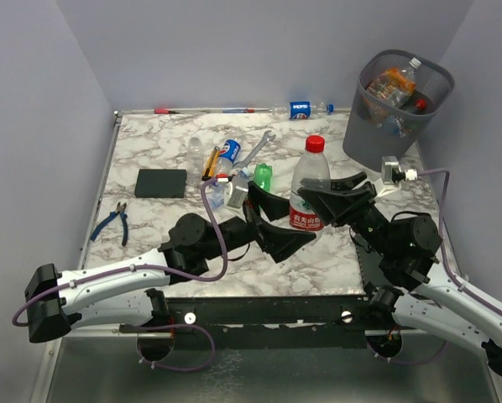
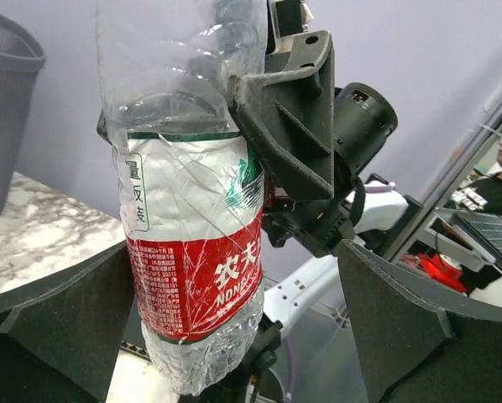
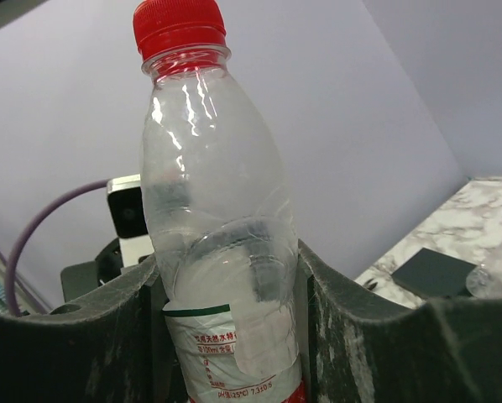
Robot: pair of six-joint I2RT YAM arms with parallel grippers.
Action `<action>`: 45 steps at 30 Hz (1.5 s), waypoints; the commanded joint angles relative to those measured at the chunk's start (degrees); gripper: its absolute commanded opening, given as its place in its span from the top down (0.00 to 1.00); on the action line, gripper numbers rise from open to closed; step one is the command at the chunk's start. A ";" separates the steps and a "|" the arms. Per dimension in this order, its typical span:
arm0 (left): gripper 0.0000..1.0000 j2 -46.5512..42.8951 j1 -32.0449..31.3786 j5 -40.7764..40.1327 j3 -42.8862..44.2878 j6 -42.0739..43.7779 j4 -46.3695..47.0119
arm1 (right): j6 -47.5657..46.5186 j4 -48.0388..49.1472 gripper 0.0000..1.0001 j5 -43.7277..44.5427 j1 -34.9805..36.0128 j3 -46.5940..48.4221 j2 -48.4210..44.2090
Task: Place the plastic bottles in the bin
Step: Pick up the plastic bottle at the center of the board.
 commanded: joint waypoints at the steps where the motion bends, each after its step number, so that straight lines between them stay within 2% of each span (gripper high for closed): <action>1: 0.01 1.46 0.42 4.57 0.25 -3.67 2.30 | 4.50 10.46 0.59 -2.52 -0.14 -2.89 0.37; 5: 0.01 3.65 0.54 5.65 1.44 -4.47 2.32 | 6.66 15.42 0.59 -2.77 -0.14 -5.01 1.56; 8: 0.08 5.10 0.58 8.10 2.48 -4.85 2.21 | 7.68 18.38 0.59 -2.50 -0.14 -5.95 2.35; 11: 0.19 5.97 0.53 9.71 2.91 -5.13 1.84 | 8.07 20.17 0.59 -2.12 -0.14 -6.37 2.84; 16: 0.45 6.83 0.55 9.77 3.49 -5.09 0.81 | 8.26 20.88 0.59 -2.09 -0.14 -6.39 3.29; 20: 0.55 6.55 0.52 9.20 3.43 -4.68 0.44 | 8.35 18.27 0.52 -2.58 -0.14 -5.87 2.81; 22: 0.56 5.98 0.58 8.03 3.13 -4.11 -0.11 | 7.73 10.88 0.32 -2.59 -0.14 -3.86 2.20; 23: 0.57 5.64 0.56 7.10 2.94 -3.82 -0.53 | 7.23 7.03 0.26 -2.65 -0.14 -2.47 1.87; 27: 0.61 3.52 0.64 3.86 1.90 -1.99 -2.57 | 4.39 -7.65 0.13 -2.64 -0.14 2.44 0.01; 33: 0.64 0.10 0.75 1.17 1.24 2.33 -6.96 | -3.15 -29.01 0.09 -2.58 -0.14 12.34 -3.01; 39: 0.69 -3.45 0.68 -2.79 3.03 15.35 -22.11 | -12.34 -53.85 0.11 0.66 -0.14 32.32 2.33; 42: 0.71 -3.96 0.70 -4.46 4.59 20.36 -28.86 | -14.73 -59.96 0.13 2.27 -0.14 41.77 7.15; 45: 0.72 -4.14 0.68 -4.51 5.28 21.71 -31.36 | -15.85 -60.49 0.14 3.16 -0.14 45.36 10.51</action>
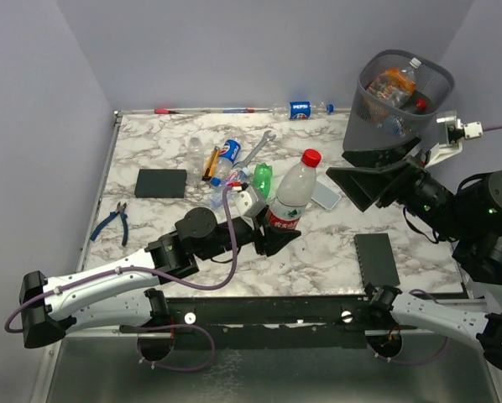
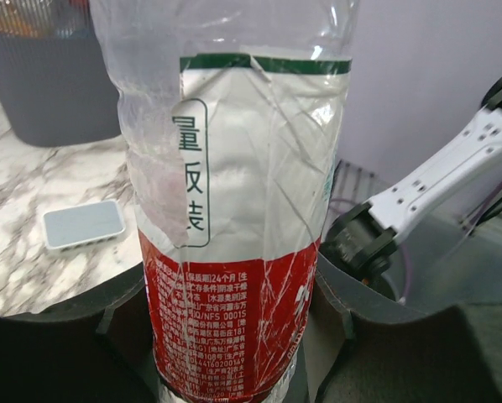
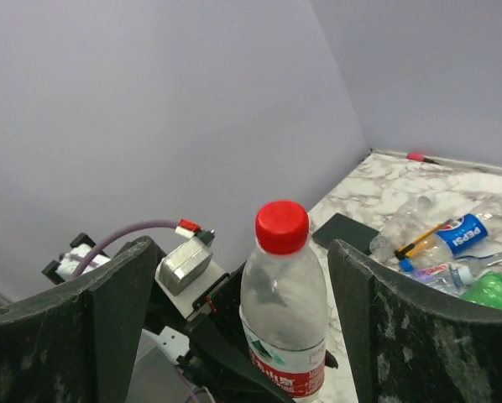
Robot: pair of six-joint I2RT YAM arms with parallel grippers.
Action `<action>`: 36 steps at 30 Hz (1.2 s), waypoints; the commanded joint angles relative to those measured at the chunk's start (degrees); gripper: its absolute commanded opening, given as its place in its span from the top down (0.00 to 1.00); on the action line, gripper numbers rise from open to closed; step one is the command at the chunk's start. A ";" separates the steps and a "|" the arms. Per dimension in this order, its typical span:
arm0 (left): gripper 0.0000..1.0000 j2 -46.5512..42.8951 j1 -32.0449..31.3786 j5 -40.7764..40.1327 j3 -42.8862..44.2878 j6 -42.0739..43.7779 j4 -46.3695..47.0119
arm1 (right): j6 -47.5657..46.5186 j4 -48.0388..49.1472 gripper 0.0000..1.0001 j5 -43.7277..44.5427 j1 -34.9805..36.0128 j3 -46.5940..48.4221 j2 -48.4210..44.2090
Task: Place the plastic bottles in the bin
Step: Pick up the plastic bottle at the center of the board.
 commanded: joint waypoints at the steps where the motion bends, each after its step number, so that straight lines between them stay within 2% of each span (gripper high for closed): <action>1: 0.72 -0.94 -0.27 -2.63 2.53 6.83 -8.93 | -4.84 -11.10 0.15 2.97 -0.16 4.45 6.07; 7: 0.73 -1.84 -0.27 -2.62 2.13 5.62 -8.86 | -3.64 -10.45 0.25 5.78 -0.16 4.75 10.10; 15: 0.73 -2.85 -0.27 -2.25 1.14 5.07 -8.83 | -1.66 -6.55 0.47 6.05 -0.16 2.05 10.56; 19: 0.70 -3.13 -0.21 -2.36 0.89 4.86 -8.68 | -0.95 -5.55 0.72 5.22 -0.16 1.06 10.30; 21: 0.58 -3.22 -0.23 -2.63 0.71 4.41 -8.73 | -0.62 -5.43 0.88 4.79 -0.16 0.99 10.12; 22: 0.46 -3.34 -0.25 -2.61 0.59 4.23 -8.67 | -0.53 -5.44 0.97 4.60 -0.16 0.94 10.07; 25: 0.03 -4.20 -0.23 -5.97 -0.02 3.62 -8.70 | -0.52 -6.24 0.99 5.63 -0.16 1.48 9.50; 26: 0.01 -4.75 -0.26 -7.63 -0.46 3.59 -8.76 | -1.09 -7.13 0.99 7.07 -0.16 2.44 9.34; 29: 0.01 -8.21 -0.22 -15.13 -2.15 4.00 -8.71 | -5.24 -10.51 0.99 15.87 -0.16 8.78 8.74; 32: 0.01 -13.28 -0.27 -25.10 -4.96 5.88 -8.95 | -12.58 -9.38 0.99 31.47 -0.16 14.35 8.27; 34: 0.01 -16.60 -0.26 -31.18 -6.96 7.13 -9.15 | -20.44 -2.66 0.99 45.06 -0.16 15.01 8.05; 36: 0.01 -19.28 -0.19 -35.07 -8.84 8.50 -9.80 | -33.85 11.27 0.99 54.77 -0.16 13.01 8.41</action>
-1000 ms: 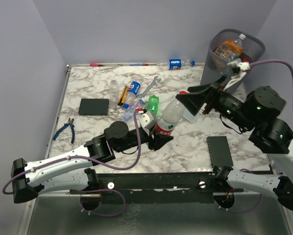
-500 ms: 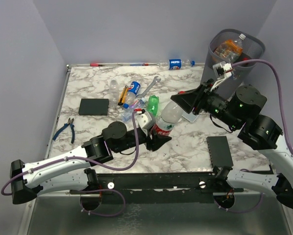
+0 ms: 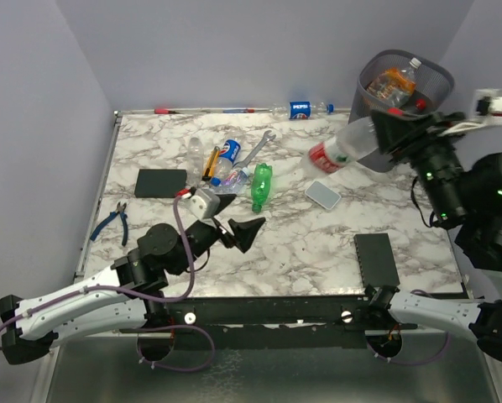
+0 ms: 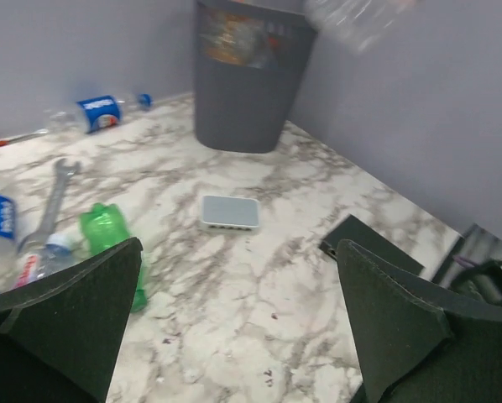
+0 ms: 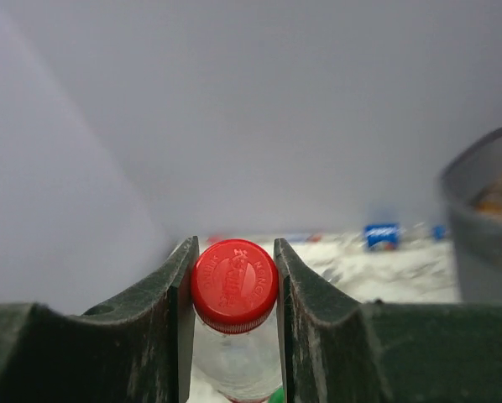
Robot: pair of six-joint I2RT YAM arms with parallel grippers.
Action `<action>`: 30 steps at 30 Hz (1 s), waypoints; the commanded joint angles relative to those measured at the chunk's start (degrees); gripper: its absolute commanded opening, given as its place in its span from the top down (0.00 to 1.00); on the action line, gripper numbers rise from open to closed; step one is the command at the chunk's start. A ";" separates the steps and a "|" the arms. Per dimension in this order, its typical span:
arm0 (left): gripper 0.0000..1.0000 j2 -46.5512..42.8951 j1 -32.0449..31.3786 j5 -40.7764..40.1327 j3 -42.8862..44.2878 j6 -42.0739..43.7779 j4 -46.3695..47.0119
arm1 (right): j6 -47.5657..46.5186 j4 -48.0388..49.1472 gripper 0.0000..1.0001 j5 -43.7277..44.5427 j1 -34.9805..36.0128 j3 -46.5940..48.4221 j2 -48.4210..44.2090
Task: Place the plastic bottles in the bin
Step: Pick up the plastic bottle at the center of the board, then place the plastic bottle in the trash bin.
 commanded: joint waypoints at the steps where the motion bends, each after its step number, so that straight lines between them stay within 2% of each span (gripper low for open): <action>1: 0.01 -6.23 -0.04 -16.47 -4.35 3.51 -0.50 | -28.73 27.58 0.99 29.98 -0.16 -1.36 -0.46; 3: 0.01 -8.01 -0.07 -18.28 -6.03 4.04 -1.34 | -46.85 50.49 0.99 32.84 -0.20 -4.53 2.20; 5: 0.01 -9.12 -0.11 -19.14 -7.68 4.16 -1.90 | -63.55 70.00 0.99 31.60 -0.78 -4.33 7.20; 6: 0.01 -9.60 -0.12 -19.33 -8.58 4.01 -1.95 | -67.79 75.18 0.99 30.41 -2.70 -2.55 10.45; 7: 0.01 -10.04 -0.05 -19.61 -9.28 3.76 -1.92 | -68.30 75.52 0.99 29.84 -6.10 0.72 13.89; 9: 0.01 -10.68 0.01 -20.03 -10.62 3.19 -1.53 | -59.30 65.30 0.99 29.49 -15.23 9.30 20.55; 12: 0.01 -11.05 -0.03 -20.17 -11.82 1.94 -1.17 | -37.62 42.16 0.99 26.21 -28.65 20.71 28.25; 19: 0.01 -10.56 -0.01 -19.00 -12.08 0.77 -3.26 | -16.66 22.62 0.99 21.04 -45.60 32.14 41.22; 23: 0.01 -9.41 0.05 -19.24 -11.61 0.33 -4.66 | -8.03 16.21 0.99 18.05 -53.14 32.02 45.54; 27: 0.01 -8.46 0.02 -18.50 -10.94 -0.22 -5.81 | -4.17 20.28 0.99 11.48 -57.70 22.60 44.99; 30: 0.01 -8.68 0.03 -18.79 -10.89 -0.13 -6.31 | -2.95 21.38 0.99 5.69 -59.73 19.74 46.38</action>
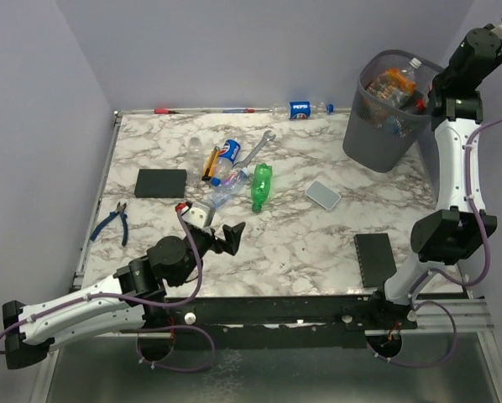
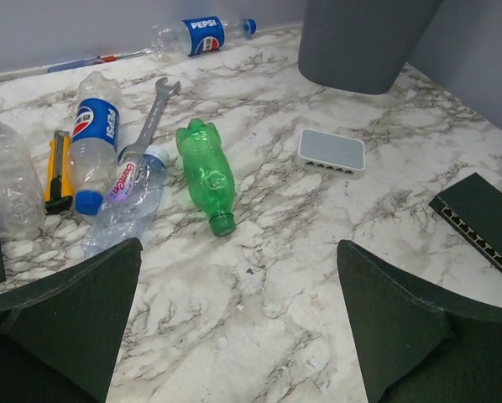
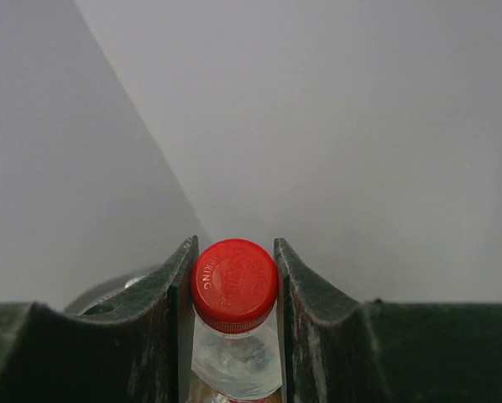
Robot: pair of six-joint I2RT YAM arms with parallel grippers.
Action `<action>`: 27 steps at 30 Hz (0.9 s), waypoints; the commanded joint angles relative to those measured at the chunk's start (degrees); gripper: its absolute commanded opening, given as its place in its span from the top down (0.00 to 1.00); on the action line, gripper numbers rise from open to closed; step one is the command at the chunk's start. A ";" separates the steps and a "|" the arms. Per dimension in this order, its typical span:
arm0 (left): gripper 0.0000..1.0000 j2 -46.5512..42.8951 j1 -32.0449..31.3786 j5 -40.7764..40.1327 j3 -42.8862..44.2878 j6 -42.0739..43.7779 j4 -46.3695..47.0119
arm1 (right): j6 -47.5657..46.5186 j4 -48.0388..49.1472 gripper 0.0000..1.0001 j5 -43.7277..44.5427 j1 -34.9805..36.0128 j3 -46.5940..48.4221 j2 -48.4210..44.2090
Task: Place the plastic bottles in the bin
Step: Place the plastic bottle in the trash bin.
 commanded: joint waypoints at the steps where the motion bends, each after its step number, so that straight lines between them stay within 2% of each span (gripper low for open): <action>1: 0.01 -0.33 0.01 -0.67 1.07 -0.50 -1.85 | 5.53 0.25 0.99 -10.70 -1.87 -3.82 1.72; 5: 0.01 -0.60 0.02 -1.26 0.87 -0.15 -1.78 | 4.98 1.55 0.99 -13.72 -1.96 -5.70 3.51; 10: 0.01 0.12 -0.01 -1.71 0.95 0.17 -1.89 | 5.41 -5.90 0.99 -15.85 -2.00 -1.63 8.40; 16: 0.01 0.63 0.06 -1.05 0.95 0.01 -1.89 | 11.78 -11.34 0.99 -27.34 -2.09 -1.62 8.95; 27: 0.01 0.65 0.06 0.24 1.22 -0.15 -1.85 | 23.98 -6.53 0.99 -44.93 -2.99 -4.39 6.56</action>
